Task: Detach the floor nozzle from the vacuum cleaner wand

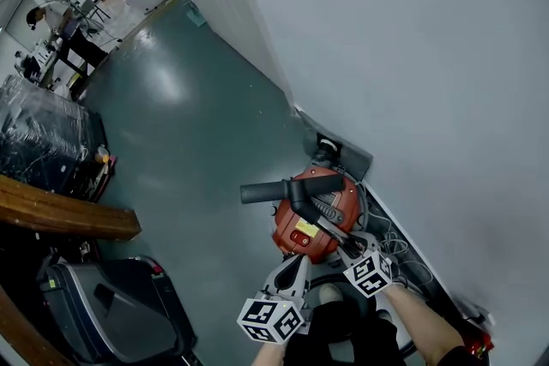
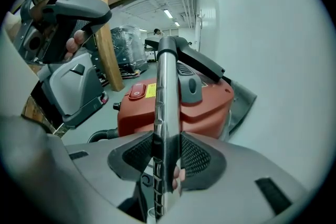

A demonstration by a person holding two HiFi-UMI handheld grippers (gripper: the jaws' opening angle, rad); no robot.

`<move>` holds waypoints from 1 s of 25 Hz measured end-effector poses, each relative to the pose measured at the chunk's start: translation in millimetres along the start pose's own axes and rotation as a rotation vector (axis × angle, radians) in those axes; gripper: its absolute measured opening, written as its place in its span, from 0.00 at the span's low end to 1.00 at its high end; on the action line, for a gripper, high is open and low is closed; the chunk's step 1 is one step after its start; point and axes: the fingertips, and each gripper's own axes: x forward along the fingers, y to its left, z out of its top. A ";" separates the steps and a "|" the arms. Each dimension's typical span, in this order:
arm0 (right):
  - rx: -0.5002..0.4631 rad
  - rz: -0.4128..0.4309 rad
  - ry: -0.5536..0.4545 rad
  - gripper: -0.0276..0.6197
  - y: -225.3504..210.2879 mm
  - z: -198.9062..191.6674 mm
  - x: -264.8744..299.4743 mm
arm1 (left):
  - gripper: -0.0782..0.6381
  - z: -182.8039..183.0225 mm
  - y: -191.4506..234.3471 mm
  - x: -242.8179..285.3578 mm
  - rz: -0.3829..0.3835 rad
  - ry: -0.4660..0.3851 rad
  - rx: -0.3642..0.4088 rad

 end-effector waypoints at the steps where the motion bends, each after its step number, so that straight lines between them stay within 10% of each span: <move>1: 0.001 -0.002 -0.001 0.29 -0.4 -0.2 -2.9 | 0.12 0.2 -1.3 -1.3 0.000 0.001 0.001; 19: -0.016 -0.042 -0.095 0.29 19.4 21.1 -162.2 | 0.12 44.0 -102.1 -43.6 -0.064 -0.039 -0.084; 25: -0.034 -0.033 -0.141 0.29 29.7 21.8 -200.4 | 0.43 36.3 -144.3 -29.9 -0.164 -0.032 -0.152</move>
